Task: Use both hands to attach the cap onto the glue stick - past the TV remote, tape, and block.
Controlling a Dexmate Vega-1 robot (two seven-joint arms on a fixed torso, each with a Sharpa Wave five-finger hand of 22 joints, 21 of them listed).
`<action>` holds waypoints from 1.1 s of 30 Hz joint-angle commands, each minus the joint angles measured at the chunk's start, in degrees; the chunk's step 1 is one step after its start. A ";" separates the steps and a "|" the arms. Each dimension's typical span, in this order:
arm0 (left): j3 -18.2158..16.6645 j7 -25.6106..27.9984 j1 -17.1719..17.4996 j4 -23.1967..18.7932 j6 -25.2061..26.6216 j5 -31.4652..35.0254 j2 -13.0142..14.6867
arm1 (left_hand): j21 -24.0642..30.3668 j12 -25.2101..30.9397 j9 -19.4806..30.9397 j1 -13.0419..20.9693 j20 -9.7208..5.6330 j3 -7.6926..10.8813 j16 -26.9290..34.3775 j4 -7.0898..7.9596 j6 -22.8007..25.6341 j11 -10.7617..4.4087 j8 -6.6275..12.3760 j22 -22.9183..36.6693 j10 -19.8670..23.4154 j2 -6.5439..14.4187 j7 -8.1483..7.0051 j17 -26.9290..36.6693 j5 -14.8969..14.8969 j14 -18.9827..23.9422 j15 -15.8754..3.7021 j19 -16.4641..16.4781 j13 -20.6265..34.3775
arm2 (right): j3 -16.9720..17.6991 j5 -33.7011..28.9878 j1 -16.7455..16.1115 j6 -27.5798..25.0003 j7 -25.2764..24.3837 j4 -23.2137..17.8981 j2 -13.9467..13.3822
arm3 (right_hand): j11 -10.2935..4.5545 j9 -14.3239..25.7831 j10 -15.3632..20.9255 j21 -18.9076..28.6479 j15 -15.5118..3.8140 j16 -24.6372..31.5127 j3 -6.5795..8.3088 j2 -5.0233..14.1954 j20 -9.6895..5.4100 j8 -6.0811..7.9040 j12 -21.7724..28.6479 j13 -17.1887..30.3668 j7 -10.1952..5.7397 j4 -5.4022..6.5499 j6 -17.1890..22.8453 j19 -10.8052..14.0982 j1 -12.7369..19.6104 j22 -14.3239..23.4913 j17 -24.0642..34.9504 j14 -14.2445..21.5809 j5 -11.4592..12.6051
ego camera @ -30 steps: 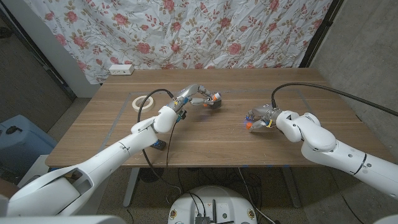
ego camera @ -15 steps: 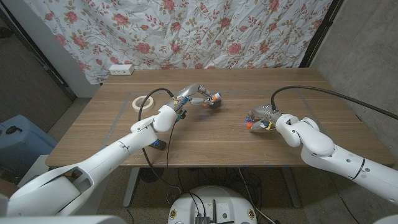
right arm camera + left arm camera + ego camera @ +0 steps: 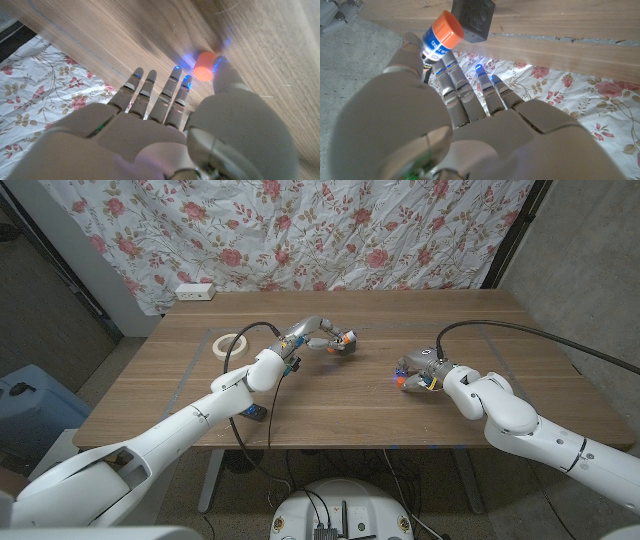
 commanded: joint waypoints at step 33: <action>0.75 -0.13 -0.44 1.03 0.52 -0.24 -0.41 | 0.11 0.36 0.69 -0.92 -1.58 0.02 0.08 0.13 4.21 -1.78 0.07 0.21 1.44 3.49 0.26 -0.07 0.28 -0.24 -7.88 -0.11 0.13 | 0.68 1.46 -0.53 4.04 -7.23 2.11 0.35 | -0.19 0.32 10.89 0.05 -8.35 3.43 -2.47 1.80 -0.70 3.92 -0.53 0.47 0.02 0.45 11.99 1.97 3.80 0.19 1.61 5.08 0.14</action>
